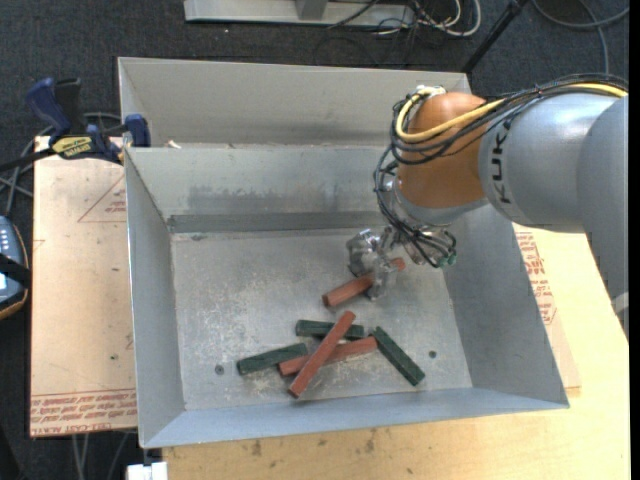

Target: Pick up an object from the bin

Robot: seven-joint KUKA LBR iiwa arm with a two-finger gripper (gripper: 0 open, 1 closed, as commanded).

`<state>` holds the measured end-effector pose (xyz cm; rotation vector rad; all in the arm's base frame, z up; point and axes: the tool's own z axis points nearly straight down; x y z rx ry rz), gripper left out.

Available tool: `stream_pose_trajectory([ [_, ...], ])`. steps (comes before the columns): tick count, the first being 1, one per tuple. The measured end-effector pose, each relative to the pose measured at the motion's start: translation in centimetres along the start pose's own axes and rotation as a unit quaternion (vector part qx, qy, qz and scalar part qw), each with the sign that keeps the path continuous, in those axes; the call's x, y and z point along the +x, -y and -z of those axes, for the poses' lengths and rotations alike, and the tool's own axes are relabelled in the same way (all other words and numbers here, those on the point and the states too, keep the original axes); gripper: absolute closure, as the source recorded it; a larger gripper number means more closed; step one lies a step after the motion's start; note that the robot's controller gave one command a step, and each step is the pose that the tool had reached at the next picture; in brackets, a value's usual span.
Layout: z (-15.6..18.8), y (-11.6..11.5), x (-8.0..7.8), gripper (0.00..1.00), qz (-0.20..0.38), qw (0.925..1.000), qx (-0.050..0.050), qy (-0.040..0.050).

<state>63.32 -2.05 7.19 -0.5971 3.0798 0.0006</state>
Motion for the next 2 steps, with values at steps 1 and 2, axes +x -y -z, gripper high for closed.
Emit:
stream_pose_trajectory([
  [1, 0.00, 0.00, 0.00, 1.00, 0.000, 1.0000, 0.000, 0.0000],
  [2, 0.25, -0.04, 0.06, 1.00, 0.000, 1.0000, 0.000, -0.0005],
])
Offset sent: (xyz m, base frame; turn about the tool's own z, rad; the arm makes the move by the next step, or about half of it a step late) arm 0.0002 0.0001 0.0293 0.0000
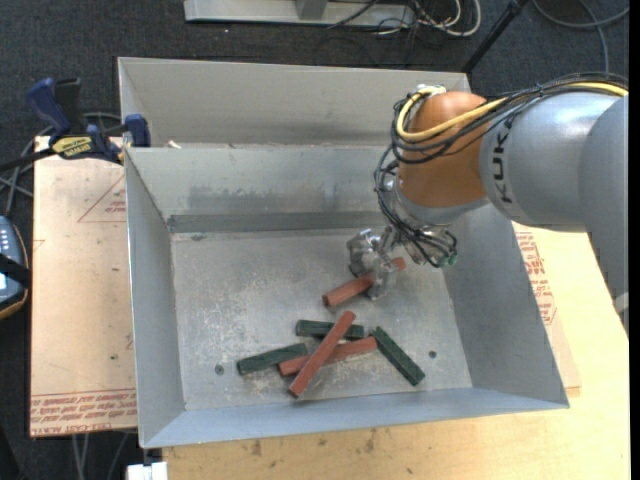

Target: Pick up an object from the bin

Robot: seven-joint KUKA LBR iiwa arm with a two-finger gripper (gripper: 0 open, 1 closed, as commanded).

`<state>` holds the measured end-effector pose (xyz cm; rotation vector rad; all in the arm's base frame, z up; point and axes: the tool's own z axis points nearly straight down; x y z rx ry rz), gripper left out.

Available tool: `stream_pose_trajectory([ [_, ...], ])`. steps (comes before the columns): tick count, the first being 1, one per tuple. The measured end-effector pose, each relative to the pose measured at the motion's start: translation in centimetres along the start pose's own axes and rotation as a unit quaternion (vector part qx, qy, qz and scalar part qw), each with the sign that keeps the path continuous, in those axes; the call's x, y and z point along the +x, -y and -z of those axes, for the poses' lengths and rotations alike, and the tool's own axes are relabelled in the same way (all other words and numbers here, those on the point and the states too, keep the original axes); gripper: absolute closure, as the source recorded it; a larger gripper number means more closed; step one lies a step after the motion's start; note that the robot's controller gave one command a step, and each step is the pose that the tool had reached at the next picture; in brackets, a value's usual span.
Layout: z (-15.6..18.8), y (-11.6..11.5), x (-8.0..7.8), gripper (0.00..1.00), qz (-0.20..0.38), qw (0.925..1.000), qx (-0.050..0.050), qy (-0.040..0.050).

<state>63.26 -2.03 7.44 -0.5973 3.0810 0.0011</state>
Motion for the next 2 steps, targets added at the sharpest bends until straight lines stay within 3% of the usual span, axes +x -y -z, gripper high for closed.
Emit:
stream_pose_trajectory([
  [2, 1.76, -0.07, 0.04, 1.00, 0.000, 1.0000, -0.001, -0.0016],
])
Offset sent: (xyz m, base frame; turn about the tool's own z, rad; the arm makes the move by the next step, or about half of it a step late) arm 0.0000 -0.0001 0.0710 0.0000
